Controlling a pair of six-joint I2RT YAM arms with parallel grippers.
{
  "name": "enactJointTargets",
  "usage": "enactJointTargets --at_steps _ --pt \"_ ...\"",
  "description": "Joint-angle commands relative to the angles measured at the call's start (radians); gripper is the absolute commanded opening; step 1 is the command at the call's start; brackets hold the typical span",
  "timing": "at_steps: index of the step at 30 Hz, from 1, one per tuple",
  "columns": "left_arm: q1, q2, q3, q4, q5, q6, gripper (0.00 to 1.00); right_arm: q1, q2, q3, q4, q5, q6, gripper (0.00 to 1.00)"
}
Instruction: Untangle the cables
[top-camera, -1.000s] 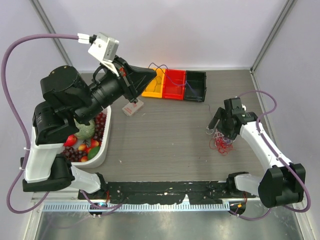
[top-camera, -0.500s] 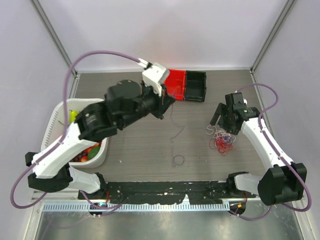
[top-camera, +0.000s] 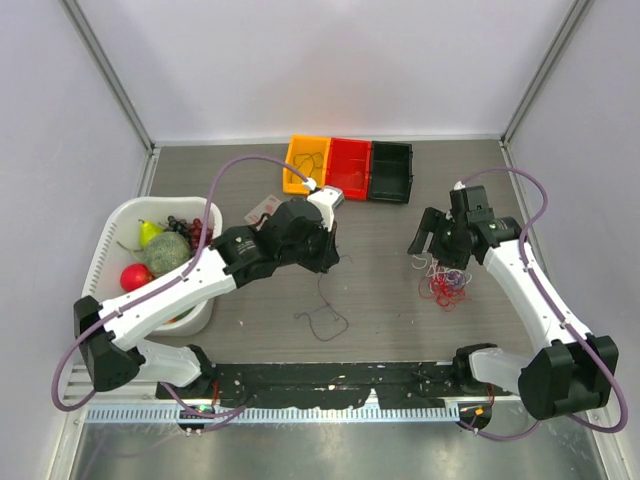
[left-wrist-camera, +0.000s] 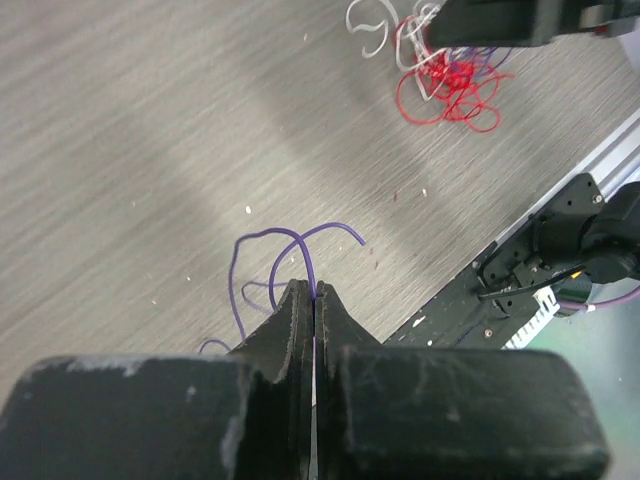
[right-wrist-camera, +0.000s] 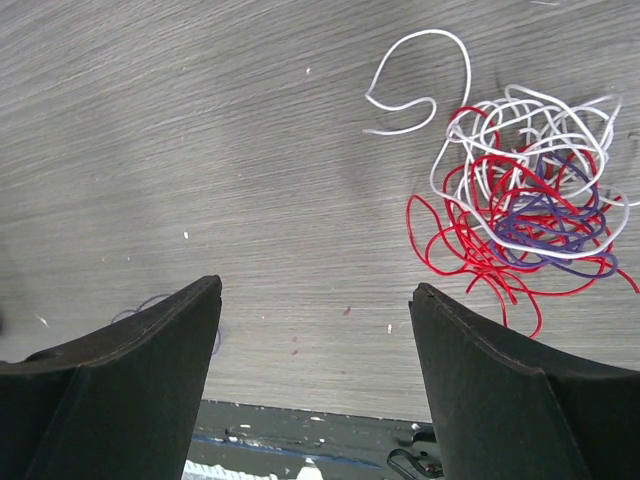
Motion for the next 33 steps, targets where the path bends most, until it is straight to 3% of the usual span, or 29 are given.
enactJointTargets --at_steps 1,9,15,18,22,26,27,33 --pt "0.058 0.030 -0.067 0.079 0.136 -0.095 0.00 0.022 -0.033 0.048 0.008 -0.044 -0.026 0.81" --pt "0.086 0.170 -0.133 0.071 0.322 -0.098 0.00 0.091 0.009 0.076 0.044 -0.053 0.006 0.81" --pt "0.086 0.244 -0.156 0.065 0.440 -0.101 0.03 0.272 0.062 0.055 0.103 -0.024 0.071 0.81" --pt "0.086 0.216 -0.178 0.058 0.433 -0.078 0.17 0.327 0.091 0.039 0.130 -0.018 0.091 0.81" --pt "0.086 0.179 -0.202 0.035 0.388 -0.072 0.51 0.369 0.132 0.038 0.143 -0.021 0.111 0.81" --pt "0.087 0.153 -0.219 0.015 0.327 -0.074 0.73 0.372 0.143 0.039 0.149 -0.022 0.130 0.81" --pt "0.086 0.158 -0.216 0.000 0.312 -0.074 0.77 0.369 0.144 0.039 0.152 -0.027 0.134 0.81" --pt "0.087 0.227 -0.153 -0.086 0.267 -0.066 0.79 0.369 0.123 0.025 0.143 -0.005 0.201 0.81"
